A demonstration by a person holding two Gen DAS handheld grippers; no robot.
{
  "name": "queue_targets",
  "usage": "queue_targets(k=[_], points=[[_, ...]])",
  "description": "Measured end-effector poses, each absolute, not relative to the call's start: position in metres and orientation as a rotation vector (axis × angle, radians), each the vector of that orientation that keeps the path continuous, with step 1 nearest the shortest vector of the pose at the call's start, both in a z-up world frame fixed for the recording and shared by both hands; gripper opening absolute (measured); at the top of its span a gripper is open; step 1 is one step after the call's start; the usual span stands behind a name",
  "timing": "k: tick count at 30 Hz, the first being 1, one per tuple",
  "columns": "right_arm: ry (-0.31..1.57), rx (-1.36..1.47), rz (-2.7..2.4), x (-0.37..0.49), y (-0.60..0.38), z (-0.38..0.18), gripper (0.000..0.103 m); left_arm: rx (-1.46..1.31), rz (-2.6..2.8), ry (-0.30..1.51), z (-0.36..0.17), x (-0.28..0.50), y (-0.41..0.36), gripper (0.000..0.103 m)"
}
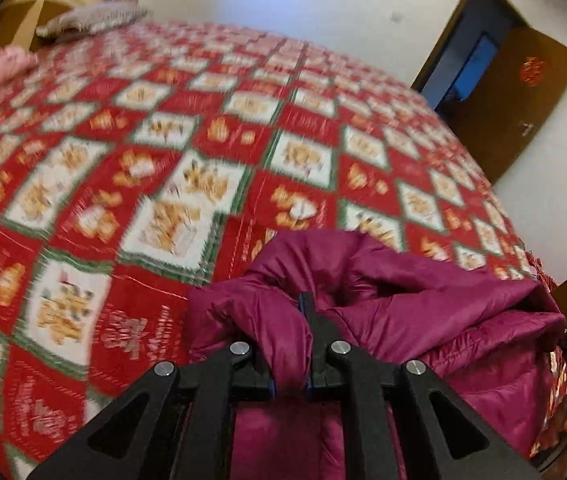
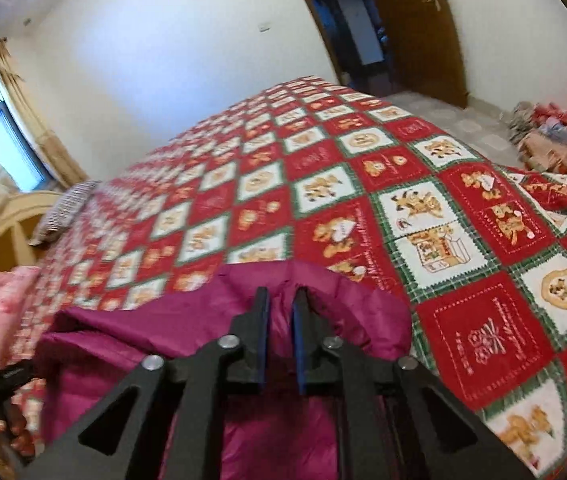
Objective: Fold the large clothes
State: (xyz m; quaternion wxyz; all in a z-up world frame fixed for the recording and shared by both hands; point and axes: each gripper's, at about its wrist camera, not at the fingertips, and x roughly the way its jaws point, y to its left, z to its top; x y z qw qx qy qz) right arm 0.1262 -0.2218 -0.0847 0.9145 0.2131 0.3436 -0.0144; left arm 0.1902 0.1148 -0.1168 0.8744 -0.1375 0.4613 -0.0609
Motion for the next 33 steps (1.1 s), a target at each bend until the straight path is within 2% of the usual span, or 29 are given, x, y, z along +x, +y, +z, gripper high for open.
queue_targets(k=[2,3,6,10,12,15,17,18,19,21,22,25,28,31,33], points=[[0.696,0.414,-0.062,0.131,-0.22,-0.102,0.039,-0.316,-0.129,0.993,-0.135,0.198,0.116,0.01],[0.692,0.415,-0.073,0.133,-0.22,-0.109,0.042,-0.327,-0.133,0.996,-0.14,0.2,0.116,0.011],[0.694,0.455,-0.092,0.134,-0.222,-0.133,0.044,-0.362,-0.169,0.968,-0.155,0.199,0.115,0.011],[0.708,0.465,-0.096,0.136,-0.225,-0.136,0.044,-0.385,-0.199,0.919,-0.159,0.195,0.118,0.011],[0.705,0.48,-0.088,0.135,-0.228,-0.136,0.044,-0.458,-0.223,0.935,-0.155,0.199,0.129,0.011],[0.696,0.508,-0.071,0.133,-0.231,-0.136,0.046,-0.597,-0.272,0.91,-0.13,0.198,0.156,0.018],[0.703,0.521,-0.056,0.132,-0.233,-0.13,0.05,-0.612,-0.315,0.859,-0.104,0.194,0.169,0.028],[0.694,0.533,-0.048,0.129,-0.235,-0.123,0.052,-0.595,-0.316,0.839,-0.091,0.191,0.173,0.046],[0.67,0.545,-0.045,0.124,-0.237,-0.115,0.052,-0.564,-0.293,0.796,-0.072,0.187,0.178,0.072],[0.591,0.566,-0.041,0.11,-0.243,-0.093,0.054,-0.531,-0.247,0.725,-0.053,0.178,0.184,0.095],[0.552,0.553,-0.062,0.101,-0.245,-0.078,0.058,-0.522,-0.244,0.689,-0.04,0.172,0.185,0.095],[0.517,0.426,-0.081,0.089,-0.228,-0.045,0.055,-0.461,-0.213,0.705,-0.033,0.169,0.168,0.095],[0.59,0.268,0.056,0.101,-0.183,-0.036,0.032,-0.22,-0.174,0.739,-0.047,0.177,0.109,0.095],[0.703,0.137,0.192,0.128,-0.126,-0.046,0.029,-0.104,-0.2,0.788,-0.071,0.184,0.063,0.095],[0.783,0.051,0.228,0.149,-0.101,-0.066,0.022,-0.041,-0.195,0.803,-0.085,0.192,0.033,0.095]])
